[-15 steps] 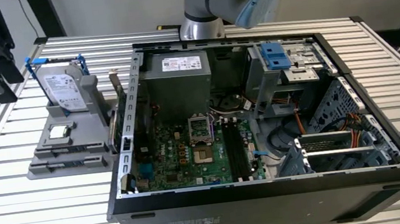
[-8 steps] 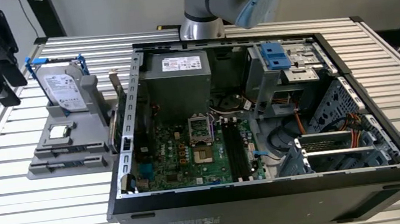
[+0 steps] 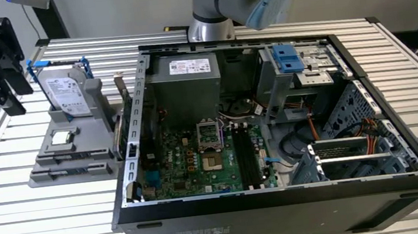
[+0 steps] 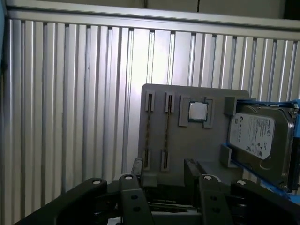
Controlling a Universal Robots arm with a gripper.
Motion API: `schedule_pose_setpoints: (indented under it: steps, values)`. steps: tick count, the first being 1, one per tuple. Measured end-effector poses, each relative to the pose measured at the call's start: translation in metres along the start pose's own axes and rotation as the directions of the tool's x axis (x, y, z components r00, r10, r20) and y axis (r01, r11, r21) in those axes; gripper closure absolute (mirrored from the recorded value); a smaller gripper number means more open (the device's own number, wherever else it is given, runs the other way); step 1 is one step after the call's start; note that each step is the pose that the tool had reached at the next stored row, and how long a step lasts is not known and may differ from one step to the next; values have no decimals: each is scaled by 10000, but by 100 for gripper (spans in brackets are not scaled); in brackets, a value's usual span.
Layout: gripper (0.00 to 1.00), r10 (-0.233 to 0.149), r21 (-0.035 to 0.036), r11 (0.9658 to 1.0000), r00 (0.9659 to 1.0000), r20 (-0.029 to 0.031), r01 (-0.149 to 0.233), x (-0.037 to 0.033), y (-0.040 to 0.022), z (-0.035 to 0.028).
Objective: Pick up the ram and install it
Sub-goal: 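Pick up the ram and move it above insertion slot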
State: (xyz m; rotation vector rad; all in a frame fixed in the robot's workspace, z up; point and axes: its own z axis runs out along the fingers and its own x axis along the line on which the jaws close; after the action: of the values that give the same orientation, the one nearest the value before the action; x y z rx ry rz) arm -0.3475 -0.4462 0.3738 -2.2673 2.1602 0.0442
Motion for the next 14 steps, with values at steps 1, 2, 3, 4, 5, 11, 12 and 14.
schedule_pose_setpoints:
  steps: [1,2,3,4,5,11,12,14]
  values:
    - [0,2,3,10000,10000,-1,-2,0,0,9]
    - [0,3,7,10000,10000,-1,-3,0,0,16]
    - [0,3,11,10000,10000,-1,-3,1,-1,25]
    - [0,3,12,10000,10000,-1,-3,1,-1,31]
    - [0,3,11,10000,10000,-1,-3,1,-1,32]
    - [0,3,14,10000,10000,0,-3,1,-1,42]
    - [0,4,12,10000,10000,0,-4,1,0,49]
    - [0,4,11,10000,10000,0,-4,2,-1,65]
